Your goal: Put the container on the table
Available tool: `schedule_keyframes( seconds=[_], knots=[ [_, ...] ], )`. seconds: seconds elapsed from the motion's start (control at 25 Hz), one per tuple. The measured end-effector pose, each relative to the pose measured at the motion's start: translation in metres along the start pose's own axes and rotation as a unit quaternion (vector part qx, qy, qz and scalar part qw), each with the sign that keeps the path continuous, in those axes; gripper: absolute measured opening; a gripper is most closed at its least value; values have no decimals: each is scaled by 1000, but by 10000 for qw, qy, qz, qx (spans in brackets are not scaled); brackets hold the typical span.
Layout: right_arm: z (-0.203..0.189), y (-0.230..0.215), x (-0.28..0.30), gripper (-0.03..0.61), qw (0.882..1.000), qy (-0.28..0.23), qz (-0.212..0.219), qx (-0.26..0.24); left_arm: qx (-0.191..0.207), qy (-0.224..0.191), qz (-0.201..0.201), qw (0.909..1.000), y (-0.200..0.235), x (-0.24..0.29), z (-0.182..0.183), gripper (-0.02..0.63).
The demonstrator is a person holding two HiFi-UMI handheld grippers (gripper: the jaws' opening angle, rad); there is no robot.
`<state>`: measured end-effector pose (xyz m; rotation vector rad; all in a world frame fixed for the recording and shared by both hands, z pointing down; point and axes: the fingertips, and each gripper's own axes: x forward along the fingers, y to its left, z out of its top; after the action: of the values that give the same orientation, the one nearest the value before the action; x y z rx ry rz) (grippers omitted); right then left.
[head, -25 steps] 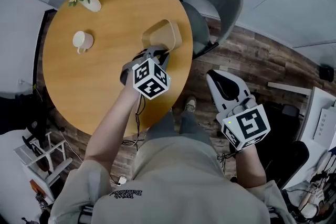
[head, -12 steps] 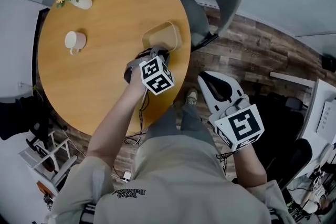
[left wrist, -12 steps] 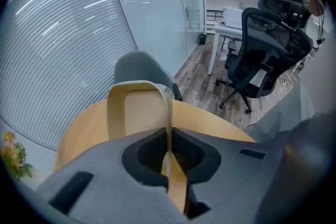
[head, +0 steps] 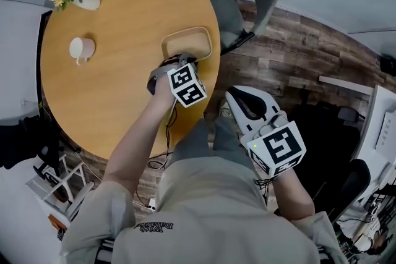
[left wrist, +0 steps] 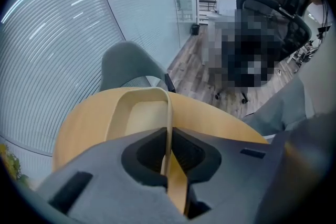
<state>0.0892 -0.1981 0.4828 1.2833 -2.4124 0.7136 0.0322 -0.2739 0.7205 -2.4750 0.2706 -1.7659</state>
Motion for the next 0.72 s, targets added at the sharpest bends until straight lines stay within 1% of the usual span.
schedule_keyframes(
  seconds=[0.12,0.32,0.4,0.44,0.48,0.52,0.64,0.72],
  knots=[
    [-4,-2,-2,35,10000,28,-17,8,109,188,18,9998,-4,9,-8,34],
    [-9,-8,-3,35,10000,36,-86,19,92,194,-15,9998,-10,16,-10,34],
    [-11,-10,-4,35,9999,32,-103,12,34,113,-3,9999,-12,16,-7,34],
    [-12,-11,-5,35,9999,35,-123,8,-11,51,13,10000,-12,15,-4,47],
    [-13,-13,-6,35,9999,40,-149,2,-61,-21,35,10000,-12,13,-1,87],
    [-14,-15,-7,35,9998,42,-178,-7,-112,-90,64,9999,-11,10,2,97],
    [-13,-21,-10,35,9996,22,-269,-2,-284,-297,198,9990,-6,-3,8,97],
    [-9,-25,-13,35,9994,-25,-331,-13,-576,-563,266,9964,-1,-17,15,97]
  ],
)
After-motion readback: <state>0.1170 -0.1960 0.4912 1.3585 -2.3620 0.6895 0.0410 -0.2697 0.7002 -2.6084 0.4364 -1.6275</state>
